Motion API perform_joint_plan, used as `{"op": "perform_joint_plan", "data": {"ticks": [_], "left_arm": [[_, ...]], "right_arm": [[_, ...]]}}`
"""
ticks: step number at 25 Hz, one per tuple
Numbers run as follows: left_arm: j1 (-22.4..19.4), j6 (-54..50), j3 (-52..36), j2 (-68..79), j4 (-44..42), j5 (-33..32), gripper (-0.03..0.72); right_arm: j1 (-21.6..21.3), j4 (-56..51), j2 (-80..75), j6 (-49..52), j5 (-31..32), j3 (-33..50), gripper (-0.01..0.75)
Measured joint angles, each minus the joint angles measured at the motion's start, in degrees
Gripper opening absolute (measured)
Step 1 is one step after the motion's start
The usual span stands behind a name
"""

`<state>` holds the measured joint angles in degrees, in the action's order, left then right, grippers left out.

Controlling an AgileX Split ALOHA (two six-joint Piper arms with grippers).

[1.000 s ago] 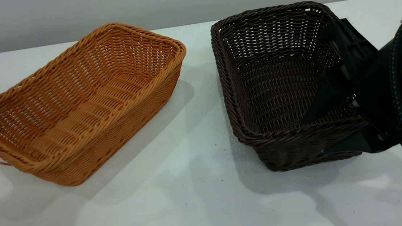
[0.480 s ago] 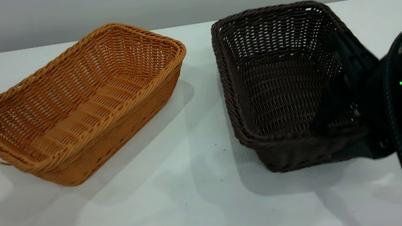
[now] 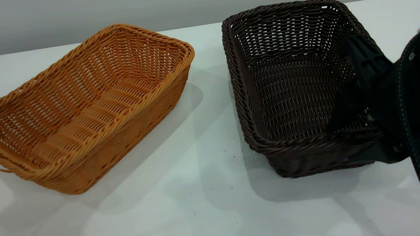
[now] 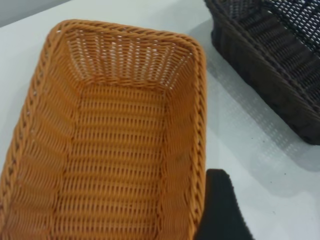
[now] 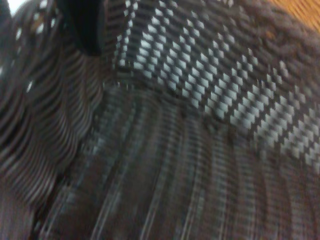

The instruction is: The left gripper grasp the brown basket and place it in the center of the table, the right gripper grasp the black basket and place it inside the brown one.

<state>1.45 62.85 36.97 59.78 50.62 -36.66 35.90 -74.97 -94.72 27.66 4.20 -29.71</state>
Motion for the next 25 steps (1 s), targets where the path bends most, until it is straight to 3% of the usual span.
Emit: {"op": "perform_joint_plan", "data": {"ticks": [12, 25], "left_arm": [[0.00, 0.00, 0.00, 0.00, -0.11, -0.07, 0.406], [0.00, 0.00, 0.00, 0.00, 0.00, -0.07, 0.406]], "right_arm": [[0.00, -6.62, -0.03, 0.00, -3.18, 0.00, 0.321], [0.00, -6.11, -5.11, -4.07, -1.15, -4.41, 0.332]]}}
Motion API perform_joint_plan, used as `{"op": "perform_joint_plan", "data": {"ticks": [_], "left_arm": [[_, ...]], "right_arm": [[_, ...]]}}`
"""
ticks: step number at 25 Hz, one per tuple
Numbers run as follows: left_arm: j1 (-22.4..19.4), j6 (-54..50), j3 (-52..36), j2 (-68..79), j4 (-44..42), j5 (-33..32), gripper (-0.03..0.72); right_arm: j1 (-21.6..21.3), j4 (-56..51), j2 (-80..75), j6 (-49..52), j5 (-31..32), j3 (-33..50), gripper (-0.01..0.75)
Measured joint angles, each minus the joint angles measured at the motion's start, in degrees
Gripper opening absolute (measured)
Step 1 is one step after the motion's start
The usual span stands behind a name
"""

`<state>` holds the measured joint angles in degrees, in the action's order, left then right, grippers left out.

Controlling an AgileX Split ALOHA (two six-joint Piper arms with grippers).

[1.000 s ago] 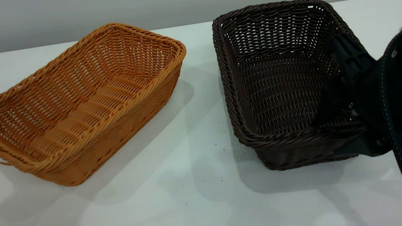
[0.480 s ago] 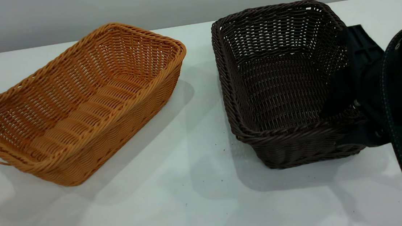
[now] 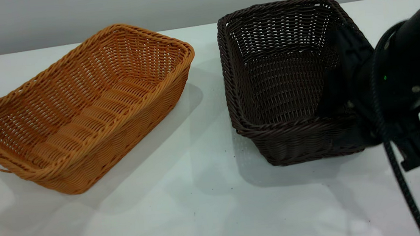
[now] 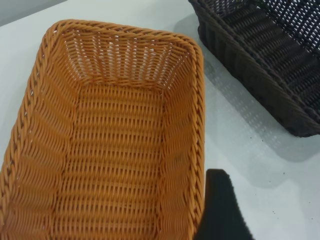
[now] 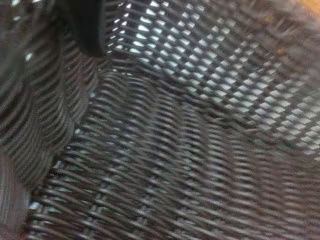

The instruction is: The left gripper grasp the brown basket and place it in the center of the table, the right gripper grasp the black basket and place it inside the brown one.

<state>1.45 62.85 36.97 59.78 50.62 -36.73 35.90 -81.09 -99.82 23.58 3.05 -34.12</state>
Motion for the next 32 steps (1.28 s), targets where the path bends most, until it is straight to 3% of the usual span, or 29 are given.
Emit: {"op": "perform_joint_plan", "data": {"ticks": [20, 25, 28, 32], "left_arm": [[0.00, 0.00, 0.00, 0.00, -0.11, -1.27, 0.406], [0.00, 0.00, 0.00, 0.00, -0.18, -1.30, 0.406], [0.00, 0.00, 0.00, 0.00, -0.18, -1.30, 0.406], [0.00, 0.00, 0.00, 0.00, -0.05, -1.02, 0.406]], "right_arm": [[0.00, -8.50, -8.30, 1.23, -4.71, -4.69, 0.323], [0.00, -8.71, -8.56, 1.18, -6.34, -4.58, 0.231], [0.00, -8.52, -8.56, 1.09, -6.67, -4.57, 0.122], [0.00, -7.04, -8.56, -2.45, -6.61, -4.52, 0.123]]}}
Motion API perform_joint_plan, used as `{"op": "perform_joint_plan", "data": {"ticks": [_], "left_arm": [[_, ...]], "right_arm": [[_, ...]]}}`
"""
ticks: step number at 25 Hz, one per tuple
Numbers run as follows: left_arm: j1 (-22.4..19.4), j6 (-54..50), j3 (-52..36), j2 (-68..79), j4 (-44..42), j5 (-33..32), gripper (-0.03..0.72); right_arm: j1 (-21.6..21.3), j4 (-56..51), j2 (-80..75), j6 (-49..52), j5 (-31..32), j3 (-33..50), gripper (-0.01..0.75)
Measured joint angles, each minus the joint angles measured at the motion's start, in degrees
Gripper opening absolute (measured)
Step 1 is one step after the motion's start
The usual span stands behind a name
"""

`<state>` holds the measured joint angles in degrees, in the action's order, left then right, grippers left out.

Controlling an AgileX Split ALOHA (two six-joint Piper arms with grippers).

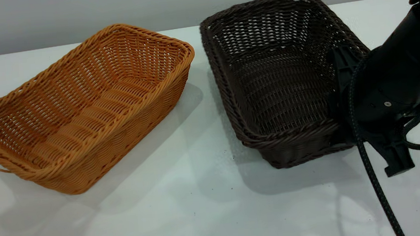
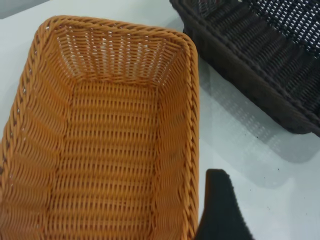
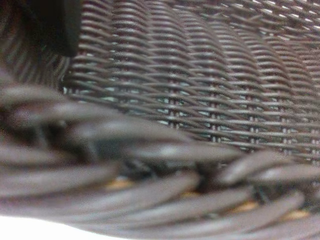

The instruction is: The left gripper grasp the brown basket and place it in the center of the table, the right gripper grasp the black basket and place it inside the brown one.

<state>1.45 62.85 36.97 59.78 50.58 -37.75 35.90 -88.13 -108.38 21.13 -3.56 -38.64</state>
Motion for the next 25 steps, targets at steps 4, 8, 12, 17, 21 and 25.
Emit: {"op": "perform_joint_plan", "data": {"ticks": [4, 8, 12, 17, 21, 25], "left_arm": [[0.00, 0.00, 0.00, 0.00, 0.05, -0.42, 0.406], [0.00, 0.00, 0.00, 0.00, 0.05, -0.88, 0.406], [0.00, -0.94, -0.24, 1.42, 0.03, 0.08, 0.406], [0.00, -1.30, -0.23, 5.88, 0.17, 3.26, 0.406], [0.45, -1.30, 0.02, 11.02, 1.97, 5.19, 0.406], [4.56, 2.16, 0.02, 16.26, 3.34, 7.09, 0.406]], "right_arm": [[0.00, -0.41, 0.18, -1.51, 0.75, 0.00, 0.123], [-0.30, -1.28, 1.84, -1.28, 1.21, 0.00, 0.123], [-3.28, -1.06, 4.54, -2.50, 0.17, 0.00, 0.123], [-8.69, 0.44, 7.82, -10.65, 3.56, 0.00, 0.123], [-13.96, 0.32, 10.24, -18.33, 4.22, 0.00, 0.123], [-18.65, 0.25, 11.07, -26.13, 7.68, -0.27, 0.123]]}}
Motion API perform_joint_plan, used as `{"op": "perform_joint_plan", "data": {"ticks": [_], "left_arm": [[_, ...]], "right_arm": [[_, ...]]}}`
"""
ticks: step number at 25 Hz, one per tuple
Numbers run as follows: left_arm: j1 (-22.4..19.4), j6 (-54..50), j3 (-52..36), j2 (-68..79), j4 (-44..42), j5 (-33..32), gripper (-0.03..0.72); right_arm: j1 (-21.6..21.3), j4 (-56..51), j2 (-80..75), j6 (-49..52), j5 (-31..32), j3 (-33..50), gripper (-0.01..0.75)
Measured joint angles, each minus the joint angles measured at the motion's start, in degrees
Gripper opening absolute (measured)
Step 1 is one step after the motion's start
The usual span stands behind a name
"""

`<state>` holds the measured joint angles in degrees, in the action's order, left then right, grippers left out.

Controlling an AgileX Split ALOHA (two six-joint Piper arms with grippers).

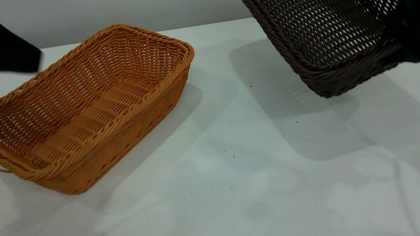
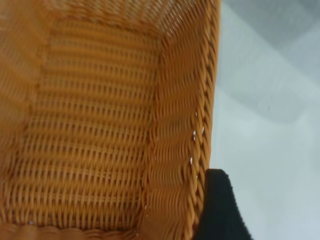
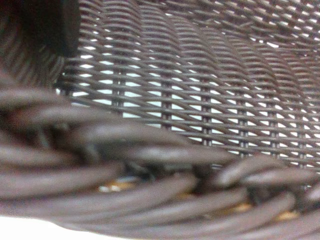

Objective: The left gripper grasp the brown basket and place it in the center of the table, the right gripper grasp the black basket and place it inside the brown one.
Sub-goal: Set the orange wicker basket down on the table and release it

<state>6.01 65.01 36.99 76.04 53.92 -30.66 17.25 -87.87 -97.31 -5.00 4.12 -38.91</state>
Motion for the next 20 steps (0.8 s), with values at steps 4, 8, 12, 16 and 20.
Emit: {"op": "perform_joint_plan", "data": {"ticks": [4, 8, 12, 16, 20], "left_arm": [[5.28, 1.83, 0.00, 5.57, -0.37, 5.11, 0.406], [10.12, 3.15, 0.05, 10.94, -0.31, 12.61, 0.406], [13.94, 5.47, 0.05, 16.47, -0.31, 18.92, 0.406], [17.04, 5.52, 0.05, 21.24, -0.31, 26.75, 0.406], [19.96, 5.52, 0.17, 23.79, -0.31, 32.79, 0.406]], "right_arm": [[-3.42, 0.64, 0.00, -7.55, 2.84, -0.89, 0.123], [-3.64, 1.57, 0.00, -13.54, 2.55, -2.27, 0.123], [-3.64, 1.85, 0.00, -14.52, 3.84, -3.77, 0.122], [-3.64, 2.02, 0.00, -15.88, 4.17, -4.42, 0.122], [-3.64, 3.20, -0.05, -16.19, 4.95, -4.42, 0.122]]}}
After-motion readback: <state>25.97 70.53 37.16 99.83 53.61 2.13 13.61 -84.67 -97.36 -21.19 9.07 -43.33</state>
